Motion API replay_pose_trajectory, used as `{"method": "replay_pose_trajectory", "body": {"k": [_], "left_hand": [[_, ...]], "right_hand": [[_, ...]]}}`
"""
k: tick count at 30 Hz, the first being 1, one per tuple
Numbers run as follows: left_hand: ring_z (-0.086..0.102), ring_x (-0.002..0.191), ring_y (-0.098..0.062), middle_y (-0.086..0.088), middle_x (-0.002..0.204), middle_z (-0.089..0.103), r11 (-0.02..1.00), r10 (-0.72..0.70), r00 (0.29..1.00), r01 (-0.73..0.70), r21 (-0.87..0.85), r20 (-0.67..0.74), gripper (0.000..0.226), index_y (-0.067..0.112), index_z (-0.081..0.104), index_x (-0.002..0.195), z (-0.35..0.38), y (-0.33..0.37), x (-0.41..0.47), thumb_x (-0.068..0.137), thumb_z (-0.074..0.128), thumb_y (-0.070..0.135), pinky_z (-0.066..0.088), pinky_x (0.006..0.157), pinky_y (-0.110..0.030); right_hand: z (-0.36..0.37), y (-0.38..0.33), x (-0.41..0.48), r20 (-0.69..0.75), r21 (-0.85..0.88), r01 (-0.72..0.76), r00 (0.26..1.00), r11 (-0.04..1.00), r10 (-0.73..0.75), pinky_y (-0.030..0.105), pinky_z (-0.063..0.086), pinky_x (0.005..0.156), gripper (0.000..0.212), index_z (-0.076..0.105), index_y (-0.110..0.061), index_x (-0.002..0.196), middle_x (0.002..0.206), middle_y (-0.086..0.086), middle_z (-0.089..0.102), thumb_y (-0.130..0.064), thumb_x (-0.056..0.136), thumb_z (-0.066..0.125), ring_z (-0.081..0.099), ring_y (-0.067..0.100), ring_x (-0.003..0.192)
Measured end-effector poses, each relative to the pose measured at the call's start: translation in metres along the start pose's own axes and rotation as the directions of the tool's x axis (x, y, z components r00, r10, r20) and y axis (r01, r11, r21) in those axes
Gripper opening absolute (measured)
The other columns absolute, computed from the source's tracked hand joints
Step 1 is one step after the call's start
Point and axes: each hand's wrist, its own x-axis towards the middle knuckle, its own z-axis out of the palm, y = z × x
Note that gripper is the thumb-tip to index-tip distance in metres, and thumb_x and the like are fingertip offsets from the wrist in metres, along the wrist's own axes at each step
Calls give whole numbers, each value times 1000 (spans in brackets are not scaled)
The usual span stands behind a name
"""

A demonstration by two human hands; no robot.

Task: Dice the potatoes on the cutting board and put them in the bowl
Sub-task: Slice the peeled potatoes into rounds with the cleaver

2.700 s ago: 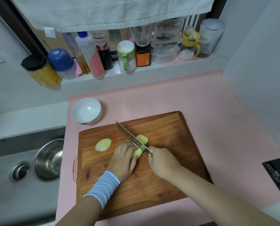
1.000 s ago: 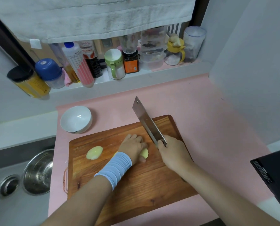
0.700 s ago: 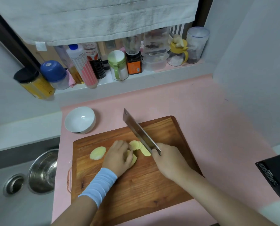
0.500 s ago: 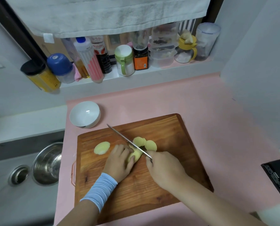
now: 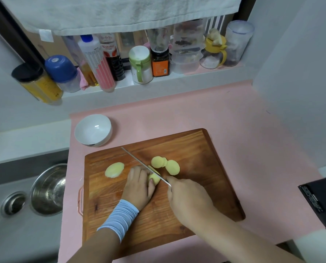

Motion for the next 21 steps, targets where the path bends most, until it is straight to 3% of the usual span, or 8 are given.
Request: {"method": "replay_pose_trajectory", "body": {"k": [6, 11, 21], "left_hand": [[44, 91, -24, -4, 104, 44, 997, 51, 998, -53, -50, -34, 17, 12, 48, 101, -1, 1, 4, 86, 48, 21, 38, 87, -33], [47, 91, -27, -9, 103, 51, 998, 47, 998, -48, -38, -28, 17, 11, 48, 100, 2, -2, 3, 85, 49, 19, 41, 86, -37], [48, 95, -29, -12, 106, 53, 999, 17, 1000, -17, -43, 0, 20, 11, 48, 102, 4, -3, 3, 84, 49, 20, 41, 88, -38]], "right_hand": [[-1, 1, 1, 14, 33, -19, 1000, 999, 18, 34, 41, 65, 15, 52, -24, 101, 89, 0, 66, -27, 106, 38, 63, 25, 81], [-7, 1, 6, 56, 36, -46, 997, 998, 44, 35, 47, 65, 19, 55, -21, 96, 83, 0, 63, -25, 105, 39, 60, 23, 76], [-16, 6, 18, 164, 48, -70, 985, 996, 61, 31, 41, 59, 25, 47, -22, 80, 72, -3, 53, -22, 104, 42, 55, 18, 67]]}}
